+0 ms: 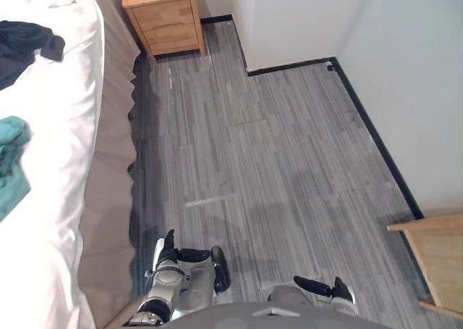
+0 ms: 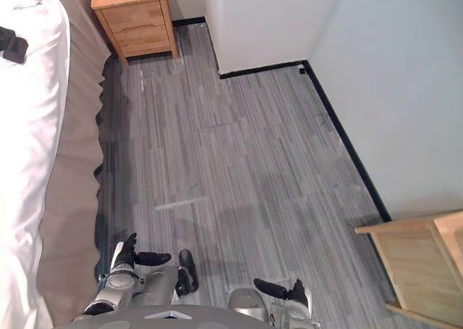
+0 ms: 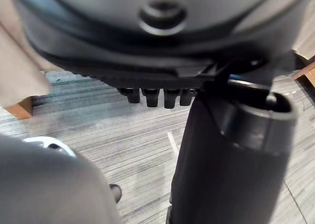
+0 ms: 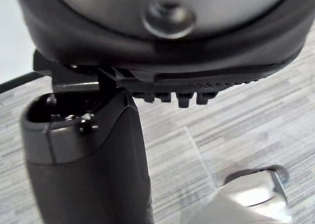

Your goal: Tidy up the quilt and then pick up the clothes from the bed and put them into the laundry hamper

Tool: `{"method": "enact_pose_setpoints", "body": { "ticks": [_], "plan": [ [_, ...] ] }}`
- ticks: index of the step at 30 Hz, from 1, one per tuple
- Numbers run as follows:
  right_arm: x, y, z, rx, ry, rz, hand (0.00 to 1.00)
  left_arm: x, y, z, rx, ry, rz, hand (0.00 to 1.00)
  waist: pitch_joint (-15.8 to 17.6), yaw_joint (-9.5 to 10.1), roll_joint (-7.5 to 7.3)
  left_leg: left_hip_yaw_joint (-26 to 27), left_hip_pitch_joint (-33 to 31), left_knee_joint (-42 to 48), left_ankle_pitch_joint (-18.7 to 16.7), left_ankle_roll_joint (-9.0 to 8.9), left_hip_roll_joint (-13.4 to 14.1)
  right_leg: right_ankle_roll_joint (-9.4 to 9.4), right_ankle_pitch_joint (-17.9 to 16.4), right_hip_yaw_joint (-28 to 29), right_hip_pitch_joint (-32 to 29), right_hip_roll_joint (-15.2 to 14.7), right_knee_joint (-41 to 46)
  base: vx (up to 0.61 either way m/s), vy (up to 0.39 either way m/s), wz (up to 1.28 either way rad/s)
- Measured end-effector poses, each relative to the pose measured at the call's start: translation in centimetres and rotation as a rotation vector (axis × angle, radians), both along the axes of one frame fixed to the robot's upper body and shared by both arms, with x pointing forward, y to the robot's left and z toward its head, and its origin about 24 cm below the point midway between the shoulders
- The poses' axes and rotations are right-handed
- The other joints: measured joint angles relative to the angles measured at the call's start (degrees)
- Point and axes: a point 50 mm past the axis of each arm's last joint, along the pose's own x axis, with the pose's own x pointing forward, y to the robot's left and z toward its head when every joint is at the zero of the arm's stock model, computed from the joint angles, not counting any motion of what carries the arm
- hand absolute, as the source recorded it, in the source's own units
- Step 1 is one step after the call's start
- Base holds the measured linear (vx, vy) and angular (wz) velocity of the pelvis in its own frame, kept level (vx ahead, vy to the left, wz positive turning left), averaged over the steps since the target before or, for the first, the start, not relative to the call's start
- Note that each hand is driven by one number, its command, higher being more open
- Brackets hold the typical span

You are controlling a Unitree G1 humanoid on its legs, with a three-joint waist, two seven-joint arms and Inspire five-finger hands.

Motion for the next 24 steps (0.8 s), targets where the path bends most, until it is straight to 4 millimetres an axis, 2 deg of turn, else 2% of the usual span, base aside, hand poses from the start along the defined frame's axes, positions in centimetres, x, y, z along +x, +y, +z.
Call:
{"method": "enact_pose_setpoints", "body": {
  "ticks": [1, 2, 3, 4, 5, 6, 7, 8, 9, 10, 11, 12, 13, 14, 15, 16, 17, 18, 19, 20, 21, 22, 23, 24],
  "plan": [
    [-0.1, -0.1, 0.0, -0.002, -0.002, -0.016, 1.0, -0.2, 0.2, -0.1, 0.006, 0.014, 0.0, 1.0, 0.22, -0.22, -0.18, -0.37, 2.55, -0.91, -0.88, 0.03, -0.41, 2.91, 2.83, 0.77, -1.92, -0.26, 6.84, 0.59, 0.082, 0.27],
    [-0.2, -0.1, 0.0, -0.001, -0.009, -0.023, 1.0, -0.7, 0.1, -0.4, 0.009, 0.045, -0.011, 1.0, 0.54, -1.44, 0.08, -1.55, 7.24, -2.24, -2.56, -0.06, -0.65, 1.8, 2.33, 0.19, -5.1, -0.66, 17.55, 0.58, 0.033, 0.38],
    [-0.1, -0.1, 0.1, -0.002, -0.02, -0.028, 1.0, -1.2, 0.1, -0.6, 0.014, 0.07, -0.02, 1.0, 0.49, -2.33, 0.28, -2.89, 10.65, -3.63, -3.15, 0.04, -0.53, -0.62, 0.6, -1.53, -7.27, -0.85, 22.5, 0.69, -0.016, 0.57],
    [0.2, -0.2, 0.3, -0.011, -0.043, -0.028, 1.0, -1.6, 0.1, -0.8, 0.019, 0.096, -0.031, 1.0, 0.75, -3.15, 1.18, -4.38, 14.84, -6.23, -3.48, -0.02, 0.35, -4.49, -1.77, -4.78, -10.41, -0.74, 25.08, 0.57, -0.063, 0.49],
    [0.2, -0.4, 0.4, -0.015, -0.049, -0.028, 1.0, -1.6, 0.0, -0.9, 0.018, 0.102, -0.033, 1.0, 1.03, -3.3, 1.63, -4.7, 16.8, -7.4, -3.49, -0.03, 1.12, -6.54, -3.02, -6.12, -11.91, -0.37, 24.48, 0.56, -0.127, 0.5],
    [0.5, -0.6, 0.5, -0.024, -0.062, -0.027, 1.0, -1.3, -0.1, -0.8, 0.015, 0.098, -0.034, 1.0, 1.55, -3.54, 2.47, -5.33, 19.59, -8.41, -3.49, -0.03, 2.87, -9.43, -4.83, -8.81, -14.84, 0.58, 20.61, 0.55, -0.195, 0.5],
    [0.7, -0.8, 0.6, -0.031, -0.072, -0.025, 1.0, -1.2, -0.2, -0.8, 0.013, 0.096, -0.035, 1.0, 2.01, -3.8, 3.06, -6.34, 21.19, -8.29, -3.49, -0.03, 4.77, -10.43, -5.58, -10.09, -17.99, 1.85, 13.98, 0.54, -0.228, 0.55],
    [0.8, -0.9, 0.7, -0.034, -0.074, -0.024, 1.0, -1.2, -0.3, -0.8, 0.012, 0.095, -0.035, 1.0, 2.29, -4.11, 3.5, -6.94, 21.76, -8.21, -3.5, -0.04, 5.77, -10.39, -5.52, -10.13, -19.44, 2.55, 9.75, 0.67, -0.371, 0.83],
    [1.1, -1.1, 0.8, -0.041, -0.081, -0.02, 1.0, -1.1, -0.6, -0.8, 0.006, 0.09, -0.036, 1.0, 2.61, -5.31, 4.18, -8.83, 22.78, -8.2, -3.61, -0.27, 7.94, -8.44, -2.58, -8.4, -22.28, 3.69, -4.62, 0.57, -0.359, 0.81],
    [0.9, -1.1, 0.8, -0.04, -0.074, -0.019, 1.0, -1.0, -0.6, -0.7, 0.004, 0.086, -0.037, 1.0, 2.61, -5.7, 4.01, -9.44, 23.06, -8.2, -3.67, -0.72, 8.38, -8.1, 0.36, -7.05, -22.83, 3.67, -11.93, 0.72, -0.493, 1.0],
    [0.5, -0.8, 0.6, -0.033, -0.061, -0.015, 1.0, -1.0, -0.6, -0.7, 0.004, 0.082, -0.037, 1.0, 2.36, -6.04, 3.13, -10.12, 23.75, -8.21, -4.14, -2.74, 8.51, -7.57, 6.47, -4.61, -22.41, 2.99, -23.54, 0.68, -0.475, 0.8],
    [0.4, -1.6, 0.6, -0.042, -0.044, -0.012, 1.0, -1.0, -1.4, -0.8, -0.02, 0.084, -0.038, 1.0, 3.28, -5.68, 5.7, -10.87, 25.95, -8.06, -5.46, -6.39, 11.58, -8.09, 17.19, -5.52, -21.45, 4.56, -24.29, 0.68, -0.469, 0.54],
    [1.0, -2.0, 0.8, -0.048, -0.05, -0.014, 1.0, -0.6, -1.9, -0.7, -0.037, 0.074, -0.047, 1.0, 3.56, -5.29, 6.7, -10.97, 25.28, -7.43, -4.04, -7.05, 12.34, -9.0, 16.0, -5.28, -22.21, 5.08, -21.96, 0.64, -0.427, 0.28],
    [1.6, -2.1, 0.9, -0.051, -0.065, -0.033, 1.0, -0.2, -2.3, -0.6, -0.051, 0.055, -0.05, 1.0, 3.91, -5.07, 6.4, -12.47, 25.11, -6.58, -0.76, -7.23, 11.66, -9.44, 11.64, -5.13, -24.17, 4.54, -15.72, 0.53, -0.404, 0.31],
    [1.7, -1.7, 0.9, -0.036, -0.067, -0.039, 1.0, -0.3, -2.7, -0.6, -0.071, 0.046, -0.032, 1.0, 4.04, -5.34, 6.03, -15.78, 25.29, -2.0, 3.92, -9.08, 11.69, -10.28, 5.13, -6.11, -23.26, 3.69, -8.92, 0.52, -0.421, 0.45],
    [1.8, -1.6, 0.8, -0.031, -0.07, -0.038, 1.0, -0.6, -2.7, -0.7, -0.082, 0.049, -0.011, 1.0, 4.04, -5.38, 6.04, -16.72, 24.81, 1.48, 5.84, -9.6, 12.05, -10.27, 2.79, -6.75, -21.65, 3.63, -8.2, 0.51, -0.425, 0.53],
    [1.9, -1.7, 0.9, -0.023, -0.076, -0.03, 1.0, -1.2, -2.8, -0.9, -0.099, 0.054, 0.032, 1.0, 3.86, -5.66, 6.51, -18.0, 22.26, 8.87, 8.67, -10.45, 13.02, -10.39, 0.53, -7.61, -19.03, 3.54, -8.65, 0.51, -0.351, 0.48],
    [1.9, -1.9, 0.9, -0.026, -0.078, -0.026, 1.0, -1.3, -2.6, -0.9, -0.114, 0.048, 0.083, 1.0, 3.72, -5.72, 7.01, -19.26, 16.7, 21.36, 12.91, -12.43, 14.68, -10.66, -1.37, -8.97, -14.63, 4.23, -10.89, 0.61, -0.343, 0.48],
    [1.8, -2.0, 1.0, -0.035, -0.075, -0.03, 1.0, -1.4, -2.1, -0.9, -0.118, 0.041, 0.133, 1.0, 3.62, -4.87, 7.59, -17.45, 11.03, 34.17, 11.34, -13.21, 16.71, -11.7, -2.21, -9.85, -9.64, 5.24, -14.1, 0.5, -0.224, 0.36],
    [1.7, -2.1, 0.9, -0.037, -0.072, -0.031, 1.0, -1.5, -1.7, -0.8, -0.115, 0.038, 0.154, 1.0, 3.65, -4.38, 7.57, -15.14, 8.88, 38.92, 9.91, -12.69, 17.92, -12.06, -2.29, -10.08, -6.75, 5.74, -16.11, 0.44, -0.185, 0.15],
    [1.4, -2.0, 0.9, -0.036, -0.065, -0.032, 1.0, -1.8, -0.8, -0.8, -0.099, 0.036, 0.189, 1.0, 3.77, -3.34, 6.86, -9.76, 5.83, 43.47, 6.5, -10.76, 19.47, -12.55, -2.42, -10.51, -1.26, 5.78, -20.01, 0.4, -0.161, 0.12],
    [1.1, -1.9, 0.7, -0.032, -0.053, -0.028, 1.0, -1.8, -0.3, -0.7, -0.099, 0.02, 0.24, 1.0, 3.46, -2.61, 6.04, -5.02, 2.96, 43.03, 3.21, -9.02, 19.75, -12.32, -2.27, -10.6, 3.74, 5.32, -24.07, 0.4, -0.143, 0.1],
    [1.1, -1.8, 0.7, -0.03, -0.048, -0.026, 1.0, -1.8, -0.1, -0.6, -0.101, 0.009, 0.266, 1.0, 3.34, -2.24, 5.78, -2.76, 1.74, 41.3, 1.76, -8.69, 19.5, -11.93, -2.01, -10.79, 5.78, 4.9, -25.85, 0.43, -0.104, 0.08],
    [1.1, -1.9, 0.7, -0.028, -0.044, -0.027, 1.0, -1.6, 0.1, -0.5, -0.105, -0.005, 0.286, 1.0, 3.2, -1.79, 5.42, 0.68, -0.72, 35.33, -0.61, -8.77, 18.05, -11.23, -1.94, -11.33, 8.9, 3.67, -28.17, 0.46, -0.038, 0.04]
  ]
}}
